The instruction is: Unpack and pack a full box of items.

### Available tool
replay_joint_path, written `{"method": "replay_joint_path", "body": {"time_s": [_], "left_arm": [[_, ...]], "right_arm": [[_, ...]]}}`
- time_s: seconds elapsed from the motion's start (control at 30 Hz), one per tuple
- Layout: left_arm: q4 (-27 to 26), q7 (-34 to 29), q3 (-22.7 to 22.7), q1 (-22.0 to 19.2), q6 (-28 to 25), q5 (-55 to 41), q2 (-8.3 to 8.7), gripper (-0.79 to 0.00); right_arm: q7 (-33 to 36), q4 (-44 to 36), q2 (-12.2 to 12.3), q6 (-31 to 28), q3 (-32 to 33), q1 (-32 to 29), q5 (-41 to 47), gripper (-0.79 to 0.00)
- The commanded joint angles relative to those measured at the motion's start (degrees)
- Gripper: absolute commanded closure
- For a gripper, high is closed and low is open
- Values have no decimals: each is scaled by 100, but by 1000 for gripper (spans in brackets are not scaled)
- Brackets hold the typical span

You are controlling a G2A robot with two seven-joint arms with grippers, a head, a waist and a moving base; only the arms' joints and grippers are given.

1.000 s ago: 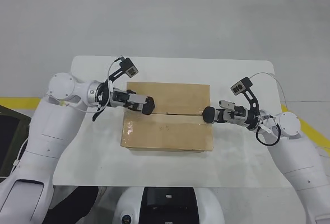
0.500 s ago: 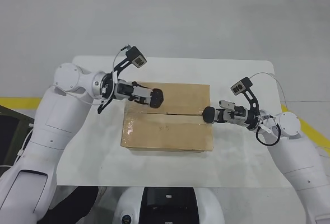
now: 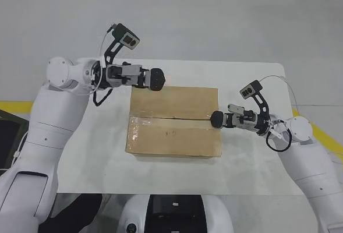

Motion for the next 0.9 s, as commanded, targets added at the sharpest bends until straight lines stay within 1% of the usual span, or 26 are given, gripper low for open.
{"method": "replay_joint_path", "body": {"time_s": [0.0, 0.17, 0.33, 0.43, 0.57, 0.63, 0.73, 0.87], "left_arm": [[50, 7, -48, -28, -5, -78, -9, -785], [180, 178, -207, -30, -176, -36, -7, -785], [356, 266, -585, 143, -250, 78, 89, -785], [396, 345, -830, 307, -125, 138, 164, -785], [236, 364, -1207, 673, 189, 284, 300, -785], [121, 399, -1406, 890, 262, 361, 366, -785], [-98, 457, -1715, 1298, 369, 460, 463, -785], [-496, 580, -2089, 1832, 663, 626, 582, -785]], "right_arm": [[0, 0, 0, 0, 0, 0, 0, -785], [0, 0, 0, 0, 0, 0, 0, -785], [0, 0, 0, 0, 0, 0, 0, -785], [0, 0, 0, 0, 0, 0, 0, -785], [0, 0, 0, 0, 0, 0, 0, -785], [0, 0, 0, 0, 0, 0, 0, -785], [0, 0, 0, 0, 0, 0, 0, -785], [0, 0, 0, 0, 0, 0, 0, -785]]}}
